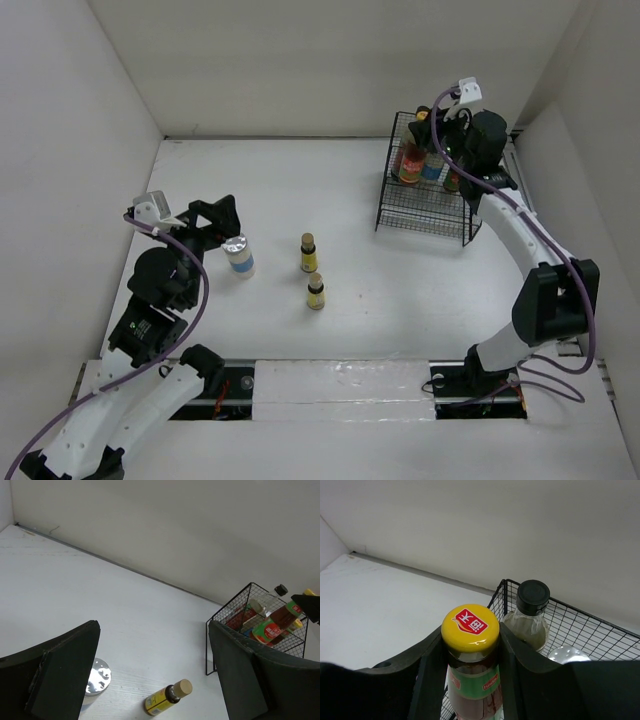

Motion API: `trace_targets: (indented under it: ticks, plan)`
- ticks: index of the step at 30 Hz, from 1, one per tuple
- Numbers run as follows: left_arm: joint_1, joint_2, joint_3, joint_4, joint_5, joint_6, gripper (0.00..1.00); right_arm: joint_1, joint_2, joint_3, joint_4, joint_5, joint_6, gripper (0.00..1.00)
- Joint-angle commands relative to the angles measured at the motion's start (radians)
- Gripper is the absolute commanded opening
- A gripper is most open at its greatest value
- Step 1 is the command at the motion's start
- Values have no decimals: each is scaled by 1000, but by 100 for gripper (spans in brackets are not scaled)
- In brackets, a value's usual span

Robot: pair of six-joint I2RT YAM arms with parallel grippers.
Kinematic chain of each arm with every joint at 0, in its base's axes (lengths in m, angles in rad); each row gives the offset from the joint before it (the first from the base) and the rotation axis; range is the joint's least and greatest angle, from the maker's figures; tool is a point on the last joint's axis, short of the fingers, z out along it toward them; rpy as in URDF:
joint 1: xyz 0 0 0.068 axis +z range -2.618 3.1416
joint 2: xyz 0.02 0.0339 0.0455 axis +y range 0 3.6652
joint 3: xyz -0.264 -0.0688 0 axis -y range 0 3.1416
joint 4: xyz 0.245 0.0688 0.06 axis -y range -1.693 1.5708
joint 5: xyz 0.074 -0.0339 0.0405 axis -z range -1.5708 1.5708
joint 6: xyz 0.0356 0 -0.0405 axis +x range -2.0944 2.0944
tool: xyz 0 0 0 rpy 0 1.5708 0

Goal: Organize the condiment bottles

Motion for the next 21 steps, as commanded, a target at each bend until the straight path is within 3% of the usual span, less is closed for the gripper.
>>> trace_targets:
  ticks: [1,11,21]
  plan:
    - [1,5,-3,42,9,8,86,-1,-14,77,218,40,-15,18]
    - [1,14,-3,42,9,17,86,-1,30,77,342,90,-6,18]
    - [1,33,6,42,7,17,86,29,39,-111,480,133,-6,18]
